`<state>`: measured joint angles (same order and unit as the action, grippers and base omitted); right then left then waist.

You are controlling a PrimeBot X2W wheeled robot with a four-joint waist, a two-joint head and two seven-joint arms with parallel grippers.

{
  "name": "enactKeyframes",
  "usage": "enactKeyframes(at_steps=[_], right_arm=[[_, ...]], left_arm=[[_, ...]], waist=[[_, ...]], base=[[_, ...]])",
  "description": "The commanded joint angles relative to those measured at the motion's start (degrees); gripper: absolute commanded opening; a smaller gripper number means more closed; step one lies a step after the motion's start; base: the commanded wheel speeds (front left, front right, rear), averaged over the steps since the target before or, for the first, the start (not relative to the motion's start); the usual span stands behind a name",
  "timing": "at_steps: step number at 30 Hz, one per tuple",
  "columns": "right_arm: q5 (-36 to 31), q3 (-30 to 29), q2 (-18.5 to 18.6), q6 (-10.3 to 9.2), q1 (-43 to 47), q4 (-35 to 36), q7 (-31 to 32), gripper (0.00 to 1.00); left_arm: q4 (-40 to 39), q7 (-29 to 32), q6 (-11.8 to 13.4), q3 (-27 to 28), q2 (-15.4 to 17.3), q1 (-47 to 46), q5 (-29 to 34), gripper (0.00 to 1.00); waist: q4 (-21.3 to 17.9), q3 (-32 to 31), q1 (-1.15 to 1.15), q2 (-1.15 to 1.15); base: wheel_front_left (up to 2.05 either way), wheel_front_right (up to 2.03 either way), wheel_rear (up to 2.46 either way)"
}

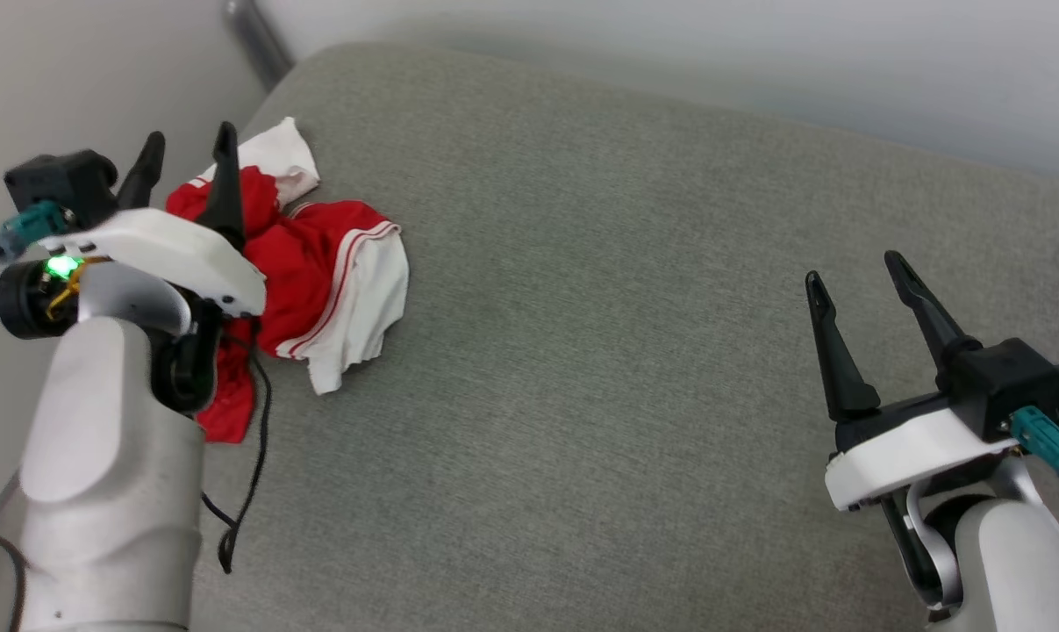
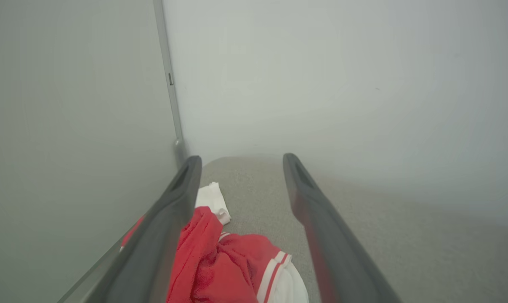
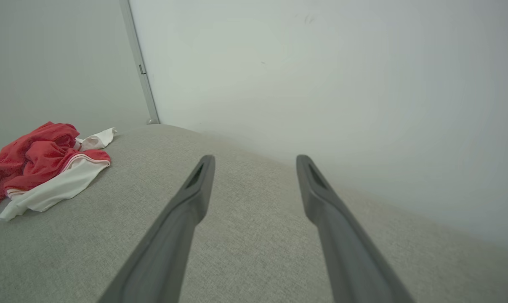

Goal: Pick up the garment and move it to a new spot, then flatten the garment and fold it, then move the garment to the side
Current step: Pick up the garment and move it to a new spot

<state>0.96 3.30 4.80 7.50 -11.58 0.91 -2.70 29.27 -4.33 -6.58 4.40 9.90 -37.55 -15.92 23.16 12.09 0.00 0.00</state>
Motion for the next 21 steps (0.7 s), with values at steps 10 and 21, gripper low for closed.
enactKeyframes(at_steps=[10,21], right_arm=[[0.9,1.12,1.08,-0.02,-5.04,0.83,-0.61,1.0],[1.71,1.77,0.43,-0.02,-7.04,-1.34,-2.64,1.0]], left_arm=[[13.39,30.98,-0.89,-3.66,12.28,-7.67,-8.82,1.0],[23.92,44.41,1.63,-1.55,13.16,-3.27,-14.26,0.41]], waist=[[-9.58,10.84,0.0,0.0],[-12.49,13.02,0.0,0.0]], base=[[0.0,0.0,0.0],[0.0,0.0,0.0]])
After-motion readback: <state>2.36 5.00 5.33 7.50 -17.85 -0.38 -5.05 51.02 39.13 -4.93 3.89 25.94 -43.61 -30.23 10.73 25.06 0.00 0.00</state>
